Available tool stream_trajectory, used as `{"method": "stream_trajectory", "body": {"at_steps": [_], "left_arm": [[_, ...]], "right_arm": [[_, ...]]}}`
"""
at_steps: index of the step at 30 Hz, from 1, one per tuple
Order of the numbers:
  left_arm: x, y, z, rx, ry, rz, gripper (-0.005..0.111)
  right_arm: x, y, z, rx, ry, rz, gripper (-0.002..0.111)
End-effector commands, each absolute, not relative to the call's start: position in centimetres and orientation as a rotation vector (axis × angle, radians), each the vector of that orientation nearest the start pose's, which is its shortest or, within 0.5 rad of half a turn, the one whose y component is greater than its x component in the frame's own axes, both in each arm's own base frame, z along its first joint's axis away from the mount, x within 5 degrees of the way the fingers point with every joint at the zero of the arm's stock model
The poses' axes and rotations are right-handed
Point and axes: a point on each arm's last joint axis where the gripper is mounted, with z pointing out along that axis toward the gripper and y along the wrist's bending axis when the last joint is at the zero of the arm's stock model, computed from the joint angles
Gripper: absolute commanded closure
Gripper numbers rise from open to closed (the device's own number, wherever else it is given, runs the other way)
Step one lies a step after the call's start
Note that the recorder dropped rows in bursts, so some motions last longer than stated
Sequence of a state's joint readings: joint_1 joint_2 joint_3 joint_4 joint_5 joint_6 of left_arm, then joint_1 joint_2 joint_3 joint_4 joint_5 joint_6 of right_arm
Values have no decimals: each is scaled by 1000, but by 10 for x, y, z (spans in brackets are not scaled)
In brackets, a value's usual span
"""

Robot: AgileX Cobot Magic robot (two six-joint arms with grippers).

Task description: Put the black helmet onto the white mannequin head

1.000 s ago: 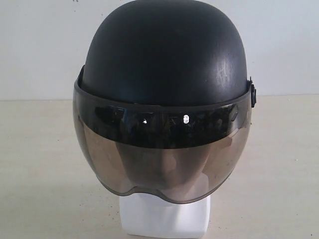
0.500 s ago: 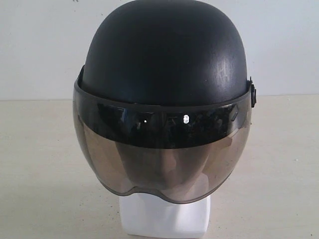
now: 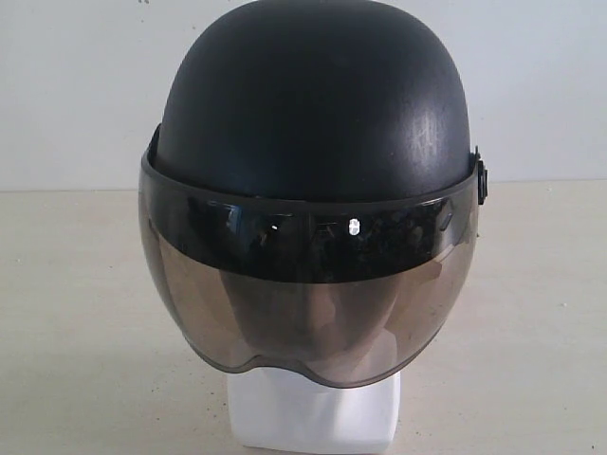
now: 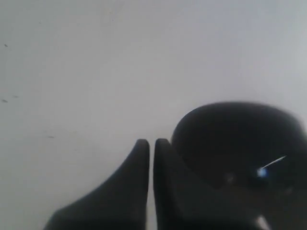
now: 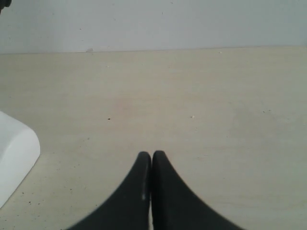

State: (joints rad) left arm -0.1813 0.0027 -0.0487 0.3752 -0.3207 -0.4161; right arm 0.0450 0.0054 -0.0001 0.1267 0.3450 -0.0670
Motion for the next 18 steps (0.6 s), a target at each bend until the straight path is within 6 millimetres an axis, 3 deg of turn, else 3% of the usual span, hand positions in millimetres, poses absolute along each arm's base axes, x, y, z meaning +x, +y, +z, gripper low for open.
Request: {"method": "stream_trajectory", "body": {"at_steps": [1, 3, 8, 18], "left_arm": [[52, -9, 232, 259, 1243, 46, 102], [53, -8, 227, 266, 1301, 78, 102], [55, -12, 207, 284, 1529, -27, 102], [54, -16, 194, 147, 1694, -233, 102]], "right_arm": [[53, 6, 183, -24, 1825, 108, 108], [53, 6, 183, -24, 1825, 108, 108], [53, 6, 183, -24, 1825, 108, 108], [53, 6, 183, -24, 1825, 108, 108]]}}
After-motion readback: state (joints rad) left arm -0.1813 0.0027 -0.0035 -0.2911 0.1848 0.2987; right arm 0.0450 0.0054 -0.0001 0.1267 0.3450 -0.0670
